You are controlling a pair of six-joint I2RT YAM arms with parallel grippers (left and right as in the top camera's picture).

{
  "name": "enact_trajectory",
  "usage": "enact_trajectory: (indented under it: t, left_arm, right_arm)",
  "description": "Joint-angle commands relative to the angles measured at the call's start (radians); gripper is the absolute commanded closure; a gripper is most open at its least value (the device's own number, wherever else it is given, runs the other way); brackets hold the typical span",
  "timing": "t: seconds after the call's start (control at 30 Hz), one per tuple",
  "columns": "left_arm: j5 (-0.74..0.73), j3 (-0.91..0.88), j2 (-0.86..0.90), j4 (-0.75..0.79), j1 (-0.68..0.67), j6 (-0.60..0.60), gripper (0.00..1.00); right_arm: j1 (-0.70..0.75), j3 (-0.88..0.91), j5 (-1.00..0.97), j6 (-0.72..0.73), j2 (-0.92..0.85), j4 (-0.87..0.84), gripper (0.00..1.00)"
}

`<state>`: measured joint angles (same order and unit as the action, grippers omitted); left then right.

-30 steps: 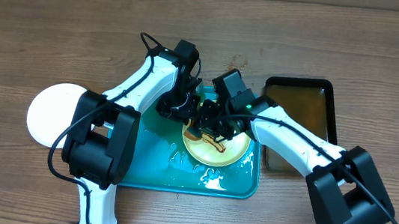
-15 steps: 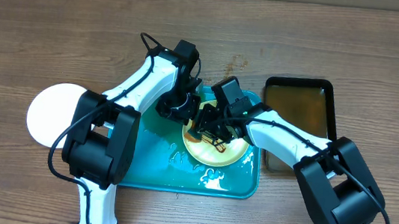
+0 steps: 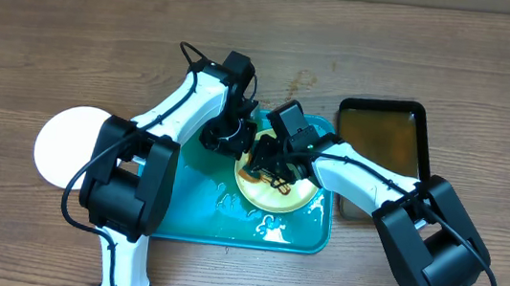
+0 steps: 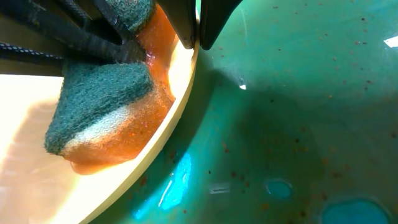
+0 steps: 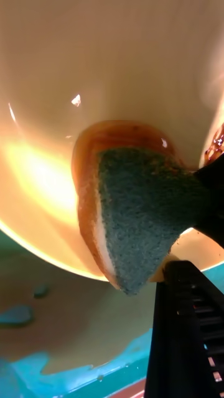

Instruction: Clean dirty plates on tray and stack at the side

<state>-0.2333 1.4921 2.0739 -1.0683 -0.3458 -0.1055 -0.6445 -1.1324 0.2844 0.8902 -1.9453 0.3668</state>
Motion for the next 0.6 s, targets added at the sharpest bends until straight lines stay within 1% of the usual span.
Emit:
enact_trajectory:
  t: [0.0, 0.27, 0.57]
  left_arm:
    - [-0.004, -0.005, -0.011, -0.006, -0.003, -0.015, 0.96]
    - [-0.003, -0.005, -0.011, 0.003, -0.003, -0.014, 0.96]
    - [-0.001, -0.022, -0.002, 0.035, -0.003, -0.014, 0.96]
  right_arm:
    - [-0.011, 0.010, -0.049, 0.000, -0.050, 0.041, 0.96]
    - [-0.008, 0.010, -0.075, 0.000, -0.059, 0.136, 0.96]
    - [-0.003, 0.010, -0.095, -0.003, -0.059, 0.196, 0.96]
